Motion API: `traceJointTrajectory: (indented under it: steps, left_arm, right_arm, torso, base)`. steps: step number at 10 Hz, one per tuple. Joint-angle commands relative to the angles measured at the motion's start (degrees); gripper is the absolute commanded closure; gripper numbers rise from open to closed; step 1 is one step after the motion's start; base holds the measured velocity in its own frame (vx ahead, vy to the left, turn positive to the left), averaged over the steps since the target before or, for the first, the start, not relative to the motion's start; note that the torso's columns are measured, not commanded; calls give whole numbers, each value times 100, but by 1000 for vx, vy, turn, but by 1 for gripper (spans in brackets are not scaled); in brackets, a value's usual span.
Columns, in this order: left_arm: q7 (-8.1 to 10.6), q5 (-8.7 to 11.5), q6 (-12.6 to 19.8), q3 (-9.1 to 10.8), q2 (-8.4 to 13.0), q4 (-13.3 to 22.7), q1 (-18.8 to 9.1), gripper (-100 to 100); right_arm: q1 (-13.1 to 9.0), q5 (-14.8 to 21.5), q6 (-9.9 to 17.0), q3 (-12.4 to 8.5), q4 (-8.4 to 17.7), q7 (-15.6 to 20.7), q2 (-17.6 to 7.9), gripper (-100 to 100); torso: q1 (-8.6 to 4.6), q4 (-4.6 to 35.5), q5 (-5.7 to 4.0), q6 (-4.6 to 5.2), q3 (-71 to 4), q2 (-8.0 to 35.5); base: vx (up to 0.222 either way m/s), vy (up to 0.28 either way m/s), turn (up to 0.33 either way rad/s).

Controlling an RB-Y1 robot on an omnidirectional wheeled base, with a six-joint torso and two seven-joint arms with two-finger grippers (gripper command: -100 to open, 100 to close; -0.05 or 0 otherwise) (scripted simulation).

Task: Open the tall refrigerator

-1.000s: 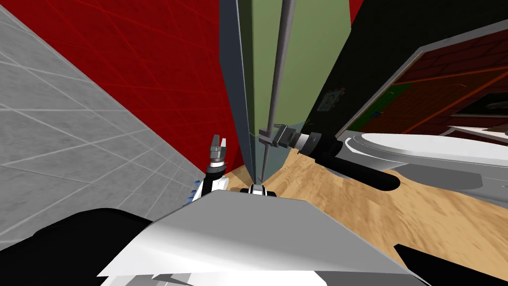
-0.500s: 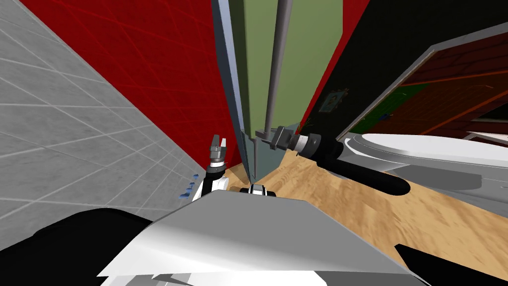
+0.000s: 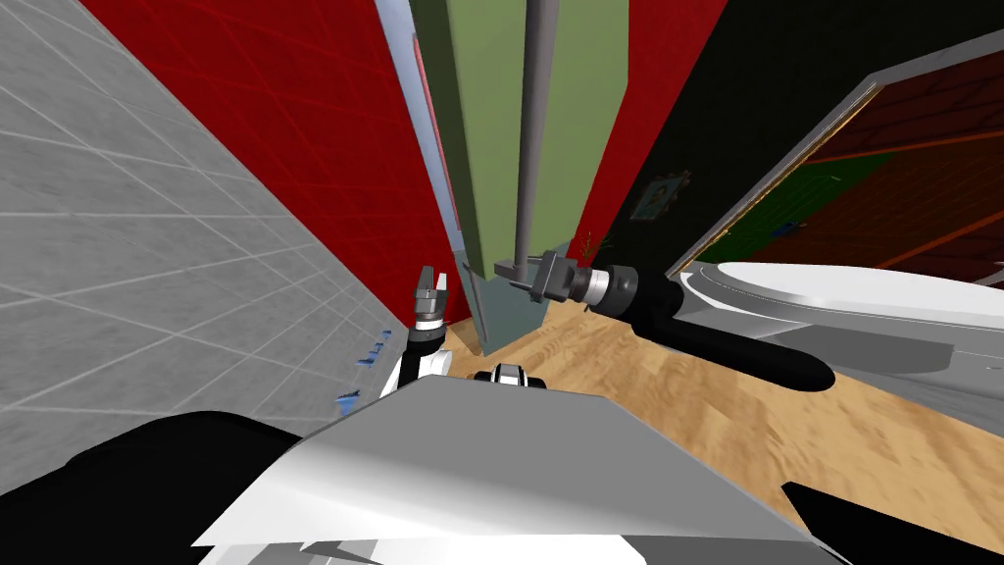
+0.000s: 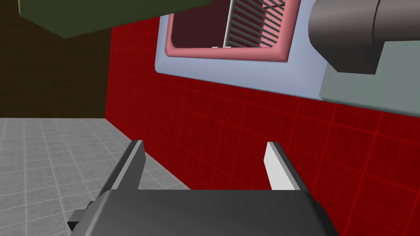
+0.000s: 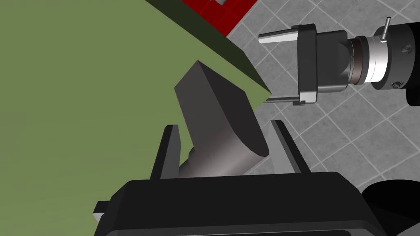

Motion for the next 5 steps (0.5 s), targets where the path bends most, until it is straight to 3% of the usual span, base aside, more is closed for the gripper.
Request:
traceJointTrajectory:
  steps: [1,3,5]
  left_arm:
    - [0,0,0,0,0,0,0,0]
    - [0,0,0,-2,-2,0,1,0]
    - [0,0,0,-1,0,0,1,0]
  right_arm:
    - [67,21,-186,-94,3,-40,-10,100]
    - [37,33,-485,-71,4,-42,58,100]
    - [-15,42,-718,-60,7,-38,128,100]
  torso:
    - [9,3,0,-1,0,2]
    - [79,-16,31,-17,-9,-20]
    - [-24,-16,-9,-2,2,-8]
  base:
    - [-44,-143,29]
    - [-25,-210,125]
    - [-21,-349,167]
